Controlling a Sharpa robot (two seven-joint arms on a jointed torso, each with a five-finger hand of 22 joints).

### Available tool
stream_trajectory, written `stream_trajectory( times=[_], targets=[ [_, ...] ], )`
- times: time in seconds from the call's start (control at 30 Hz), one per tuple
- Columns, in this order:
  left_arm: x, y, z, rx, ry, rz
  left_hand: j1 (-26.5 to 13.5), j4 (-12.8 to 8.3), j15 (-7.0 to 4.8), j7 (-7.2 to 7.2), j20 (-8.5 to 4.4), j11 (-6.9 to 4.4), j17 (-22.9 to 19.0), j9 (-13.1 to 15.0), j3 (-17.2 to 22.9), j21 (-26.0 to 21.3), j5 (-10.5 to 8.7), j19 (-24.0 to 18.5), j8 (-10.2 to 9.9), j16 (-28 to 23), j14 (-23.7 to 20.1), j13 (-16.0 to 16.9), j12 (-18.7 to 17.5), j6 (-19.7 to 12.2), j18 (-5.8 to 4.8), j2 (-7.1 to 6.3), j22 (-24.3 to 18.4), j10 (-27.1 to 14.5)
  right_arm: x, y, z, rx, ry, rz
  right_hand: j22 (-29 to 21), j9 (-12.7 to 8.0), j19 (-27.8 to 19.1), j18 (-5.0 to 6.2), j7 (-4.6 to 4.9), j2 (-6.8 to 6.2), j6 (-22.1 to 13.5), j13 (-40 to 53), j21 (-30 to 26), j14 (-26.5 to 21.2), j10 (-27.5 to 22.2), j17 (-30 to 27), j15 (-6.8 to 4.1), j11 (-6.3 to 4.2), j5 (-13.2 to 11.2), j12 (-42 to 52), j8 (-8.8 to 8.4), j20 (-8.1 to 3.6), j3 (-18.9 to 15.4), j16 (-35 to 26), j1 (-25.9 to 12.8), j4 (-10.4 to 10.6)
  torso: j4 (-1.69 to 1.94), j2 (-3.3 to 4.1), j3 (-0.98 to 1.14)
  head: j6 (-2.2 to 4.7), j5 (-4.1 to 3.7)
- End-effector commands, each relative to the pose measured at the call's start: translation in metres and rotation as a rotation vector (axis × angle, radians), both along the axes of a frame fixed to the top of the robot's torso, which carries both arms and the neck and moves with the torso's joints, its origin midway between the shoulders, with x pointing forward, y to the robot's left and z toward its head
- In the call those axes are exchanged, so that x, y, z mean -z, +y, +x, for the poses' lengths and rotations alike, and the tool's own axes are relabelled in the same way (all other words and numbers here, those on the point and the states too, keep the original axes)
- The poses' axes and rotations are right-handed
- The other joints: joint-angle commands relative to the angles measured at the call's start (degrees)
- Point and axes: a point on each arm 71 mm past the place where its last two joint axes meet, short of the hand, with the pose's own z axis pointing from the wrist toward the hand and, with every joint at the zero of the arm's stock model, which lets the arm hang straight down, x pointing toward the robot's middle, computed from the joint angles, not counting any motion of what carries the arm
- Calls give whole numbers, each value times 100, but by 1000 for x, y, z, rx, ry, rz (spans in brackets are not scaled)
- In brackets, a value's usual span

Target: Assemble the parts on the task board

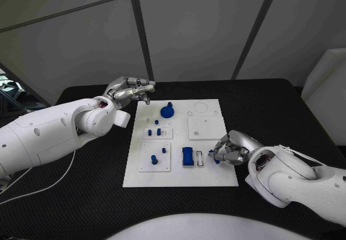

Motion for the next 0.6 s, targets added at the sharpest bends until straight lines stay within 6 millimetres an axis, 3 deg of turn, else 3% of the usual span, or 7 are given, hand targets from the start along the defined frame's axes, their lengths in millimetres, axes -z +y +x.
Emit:
stream_trajectory(
  times=[0.03,0.23,0.6],
  targets=[
    [-2,-1,0,9,-7,-11,-9,-11,-5,-8,13,3,-5,4,-7,-24,23,5,36,-24,44,-8,33,-47,-65,14,-10,-34,0,3,2,43,18,92,809,2,97,-28,-4,-52,53,689,8,606,139,1510,-17,-20,77,9,-11,-25,4,31,-67,48,5,7,1,1,8],
    [-2,-1,0,10,-7,-11,-9,-11,-5,-8,13,3,-5,4,-7,-24,23,5,36,-24,44,-8,33,-47,-65,14,-10,-34,6,13,4,25,63,94,817,21,102,-29,-8,-98,81,710,11,606,154,1510,-17,-22,320,29,-26,-24,9,31,-160,73,1,3,0,-9,12],
    [-3,-2,-1,13,-7,-12,-9,-11,-5,-8,13,3,-5,4,-7,-24,23,5,36,-24,44,-8,33,-47,-65,14,-10,-34,15,24,11,20,105,75,853,76,129,-38,-53,-98,219,762,38,606,198,1510,-38,-54,461,93,15,-37,-77,31,-433,98,-2,0,1,-12,11]
  ],
)
